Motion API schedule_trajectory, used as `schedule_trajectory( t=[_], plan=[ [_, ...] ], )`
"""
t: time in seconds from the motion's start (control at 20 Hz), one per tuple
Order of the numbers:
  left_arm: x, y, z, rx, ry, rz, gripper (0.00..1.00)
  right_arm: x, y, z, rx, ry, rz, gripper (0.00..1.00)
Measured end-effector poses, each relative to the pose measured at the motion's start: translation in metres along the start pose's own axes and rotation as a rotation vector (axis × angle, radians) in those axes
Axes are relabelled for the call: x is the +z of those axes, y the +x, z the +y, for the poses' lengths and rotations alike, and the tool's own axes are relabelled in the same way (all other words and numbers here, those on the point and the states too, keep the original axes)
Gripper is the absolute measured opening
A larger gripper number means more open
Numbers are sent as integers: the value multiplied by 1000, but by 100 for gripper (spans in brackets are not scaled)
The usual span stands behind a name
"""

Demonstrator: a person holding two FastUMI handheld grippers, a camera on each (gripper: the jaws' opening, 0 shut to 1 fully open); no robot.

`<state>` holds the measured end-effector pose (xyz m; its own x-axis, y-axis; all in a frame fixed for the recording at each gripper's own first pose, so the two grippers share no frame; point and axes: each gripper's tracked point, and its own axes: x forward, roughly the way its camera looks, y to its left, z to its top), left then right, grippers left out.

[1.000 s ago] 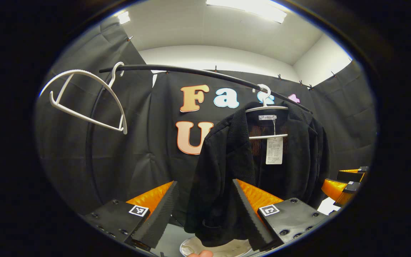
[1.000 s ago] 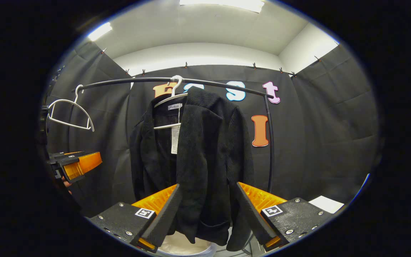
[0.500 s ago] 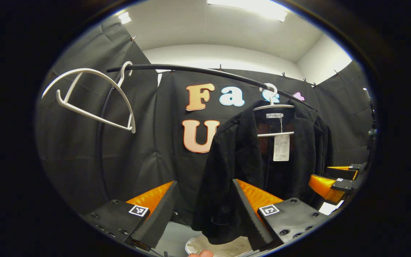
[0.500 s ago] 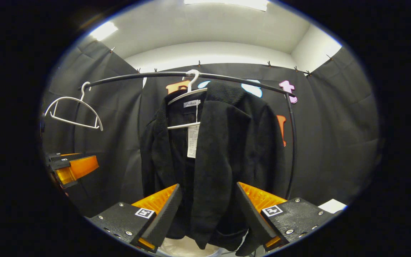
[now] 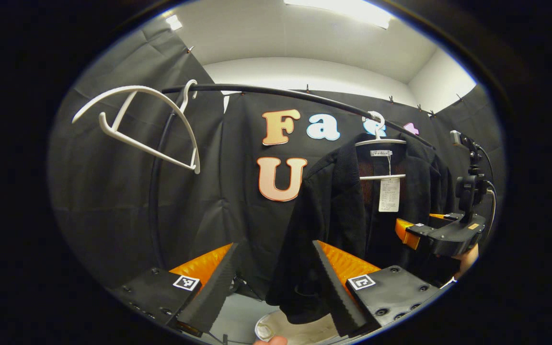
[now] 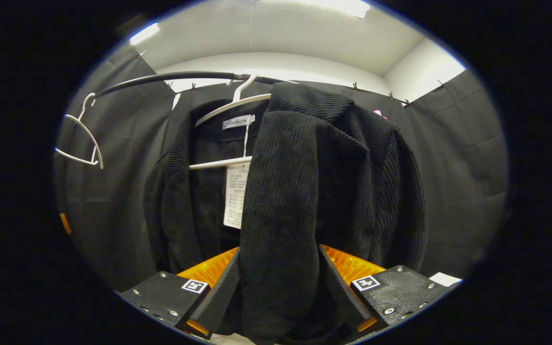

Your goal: Grasp the clothes on the hanger with both hands and then place them into the laundry hamper below.

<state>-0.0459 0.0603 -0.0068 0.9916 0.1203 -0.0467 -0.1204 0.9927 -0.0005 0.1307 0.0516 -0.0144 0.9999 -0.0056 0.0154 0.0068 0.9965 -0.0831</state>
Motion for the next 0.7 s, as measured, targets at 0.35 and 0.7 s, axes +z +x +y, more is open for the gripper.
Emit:
schedule_trajectory(
  t=[0.35,0.7],
  plan=[
    [-2,31,-44,-135,-18,-8,94,-1,-7,-10,11,-48,8,22],
    [-7,94,-142,-322,-69,-19,94,37,-63,-13,101,-86,-48,10]
  ],
)
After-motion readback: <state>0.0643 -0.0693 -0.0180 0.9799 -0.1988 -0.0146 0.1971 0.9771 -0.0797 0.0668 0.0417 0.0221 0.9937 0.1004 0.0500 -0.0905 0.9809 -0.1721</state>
